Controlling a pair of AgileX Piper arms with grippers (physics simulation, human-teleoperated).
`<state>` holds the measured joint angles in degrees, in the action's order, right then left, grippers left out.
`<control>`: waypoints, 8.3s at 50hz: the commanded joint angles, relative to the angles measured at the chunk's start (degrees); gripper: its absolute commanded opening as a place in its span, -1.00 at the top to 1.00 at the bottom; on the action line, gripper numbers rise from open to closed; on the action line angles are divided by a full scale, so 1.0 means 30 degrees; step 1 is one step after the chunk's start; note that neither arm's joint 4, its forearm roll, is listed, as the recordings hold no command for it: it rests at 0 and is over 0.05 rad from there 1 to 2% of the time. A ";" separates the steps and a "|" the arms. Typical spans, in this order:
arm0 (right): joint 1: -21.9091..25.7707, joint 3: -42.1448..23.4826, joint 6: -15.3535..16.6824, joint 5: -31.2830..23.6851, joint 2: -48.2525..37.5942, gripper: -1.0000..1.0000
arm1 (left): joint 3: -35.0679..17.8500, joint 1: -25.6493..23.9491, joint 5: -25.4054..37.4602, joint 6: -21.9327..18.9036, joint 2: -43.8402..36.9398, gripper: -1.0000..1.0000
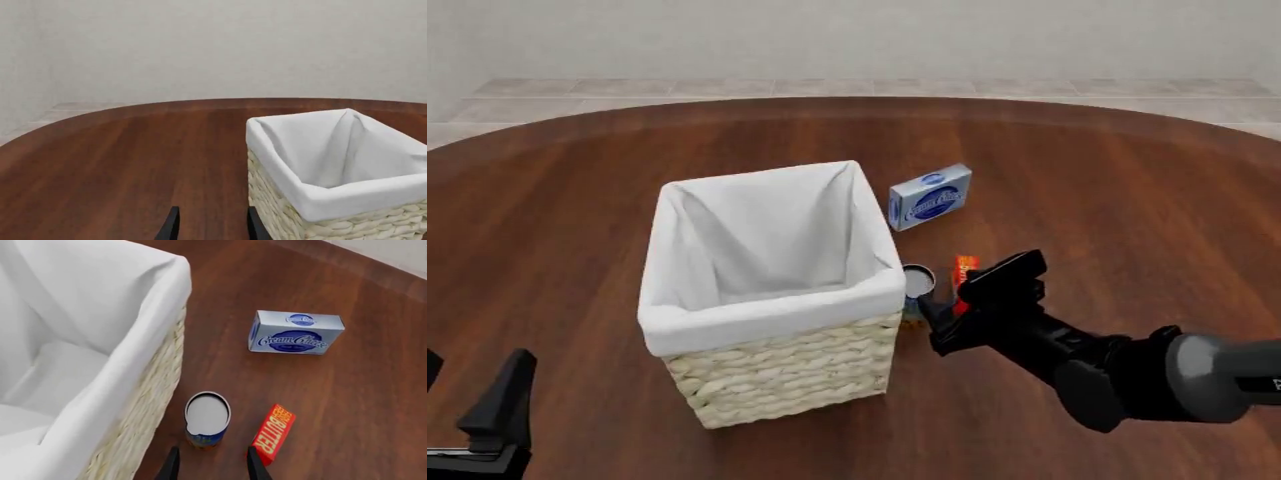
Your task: Pick up the alphabet soup and put it in the basket.
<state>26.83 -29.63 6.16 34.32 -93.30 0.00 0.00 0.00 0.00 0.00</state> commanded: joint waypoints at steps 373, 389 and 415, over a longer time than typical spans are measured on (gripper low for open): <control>0.5180 -1.2841 0.2260 -1.1063 0.2389 1.00 | 0.0000 0.0000 0.0000 0.0000 0.0000 -1.00; 0.6447 -1.3976 0.2133 -1.4560 0.1592 1.00 | 0.0000 0.0000 0.0000 0.0000 0.0000 -1.00; 0.5639 -1.8306 0.1406 -1.7724 -0.1648 1.00 | 0.0000 0.0000 0.0000 0.0000 0.0000 -1.00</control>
<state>44.65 -77.92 11.77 -14.66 -93.85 0.00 0.00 0.00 0.00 0.00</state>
